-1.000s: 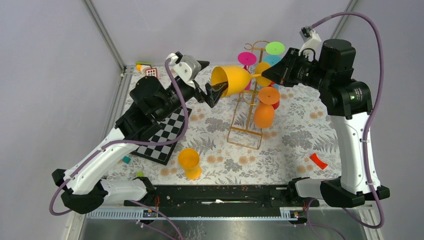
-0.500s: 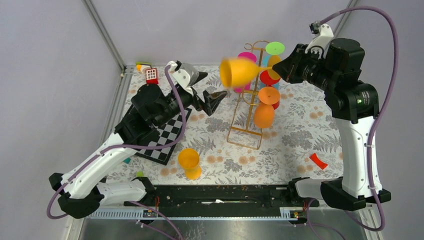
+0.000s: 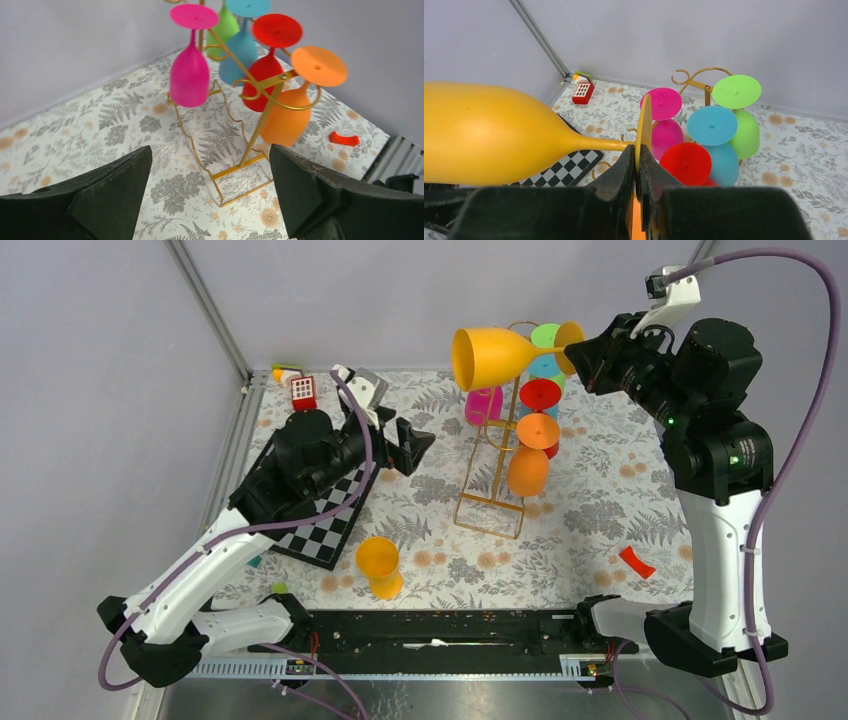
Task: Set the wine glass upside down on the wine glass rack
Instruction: Turn the wine glass upside down at the wine rack.
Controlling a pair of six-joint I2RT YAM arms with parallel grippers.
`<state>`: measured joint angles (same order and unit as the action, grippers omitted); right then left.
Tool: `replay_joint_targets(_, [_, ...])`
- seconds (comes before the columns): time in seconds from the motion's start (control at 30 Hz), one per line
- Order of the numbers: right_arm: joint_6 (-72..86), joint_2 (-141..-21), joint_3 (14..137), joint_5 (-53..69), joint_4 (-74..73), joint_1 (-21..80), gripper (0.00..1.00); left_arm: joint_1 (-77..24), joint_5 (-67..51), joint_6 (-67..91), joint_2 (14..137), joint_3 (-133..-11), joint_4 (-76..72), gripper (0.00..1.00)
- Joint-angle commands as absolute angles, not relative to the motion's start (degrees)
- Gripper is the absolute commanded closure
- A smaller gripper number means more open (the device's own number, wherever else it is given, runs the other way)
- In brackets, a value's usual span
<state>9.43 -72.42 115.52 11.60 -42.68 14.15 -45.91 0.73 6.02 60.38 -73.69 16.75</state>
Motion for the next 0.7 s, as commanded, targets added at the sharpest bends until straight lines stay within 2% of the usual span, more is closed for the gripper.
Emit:
replay_joint_targets(0.0, [5.75, -70.05, 111.83, 14.72, -33.54, 14.31, 1.00, -42.57, 4.67, 13.03, 60.86, -73.91, 17.25, 0.04])
replay_joint_targets(0.17, [1.36, -68.80, 107.96, 20.96, -29.03, 14.33, 1.00, -38.32, 5.43, 18.68, 61.20, -72.68, 19.12, 0.04])
replay_joint_targets(0.4, [-4.12, -72.73, 112.70, 27.11, -35.26, 14.95, 1.00, -32.66, 5.52, 25.24, 61.08, -69.72, 21.15, 0.04])
replay_joint_targets(0.53, [-9.21, -75.85, 117.86, 26.29, -40.32, 17.47, 1.00, -29.78, 5.23, 27.45, 61.28, -68.94, 21.93, 0.04])
replay_joint_targets(0.67, [-16.54, -79.90, 123.11, 20.38, -45.97, 23.20, 1.00, -27.14, 5.39, 28.94, 61.83, -69.32, 23.63, 0.05])
